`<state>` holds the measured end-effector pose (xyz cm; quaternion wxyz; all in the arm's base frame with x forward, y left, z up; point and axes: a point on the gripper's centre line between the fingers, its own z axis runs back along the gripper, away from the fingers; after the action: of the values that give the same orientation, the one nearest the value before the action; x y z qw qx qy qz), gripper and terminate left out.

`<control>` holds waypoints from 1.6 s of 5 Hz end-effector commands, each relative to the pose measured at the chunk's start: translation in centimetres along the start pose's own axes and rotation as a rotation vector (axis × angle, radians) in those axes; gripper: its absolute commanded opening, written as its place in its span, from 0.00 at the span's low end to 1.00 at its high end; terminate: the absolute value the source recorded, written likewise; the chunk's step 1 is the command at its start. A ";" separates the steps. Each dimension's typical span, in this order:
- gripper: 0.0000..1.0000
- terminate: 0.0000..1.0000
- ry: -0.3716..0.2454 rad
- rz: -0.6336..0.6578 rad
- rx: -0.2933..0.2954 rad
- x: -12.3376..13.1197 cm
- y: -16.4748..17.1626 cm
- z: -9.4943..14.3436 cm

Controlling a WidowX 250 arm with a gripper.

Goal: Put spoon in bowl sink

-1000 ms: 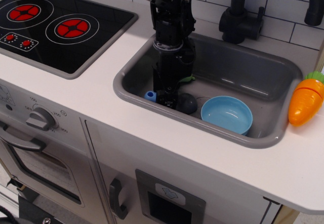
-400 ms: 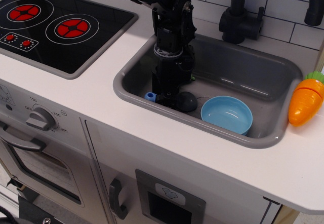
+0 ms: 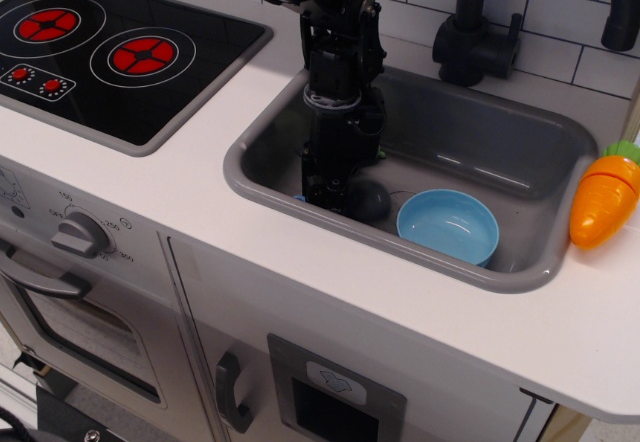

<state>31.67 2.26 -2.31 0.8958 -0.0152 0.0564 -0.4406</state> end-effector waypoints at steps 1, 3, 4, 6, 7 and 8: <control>0.00 0.00 -0.092 0.038 0.086 -0.5 1.3 6.3; 0.00 0.00 -0.164 0.036 0.119 -0.3 1.0 10.4; 0.00 0.00 -0.136 -0.008 0.083 0.8 -0.3 10.2; 0.00 0.00 -0.029 -0.065 0.026 3.4 -3.4 7.3; 0.00 0.00 0.015 -0.064 -0.001 4.4 -4.1 6.1; 0.00 0.00 0.033 -0.065 -0.003 4.4 -4.2 5.3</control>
<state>31.42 -4.06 1.58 0.8793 -0.0200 0.0920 -0.4668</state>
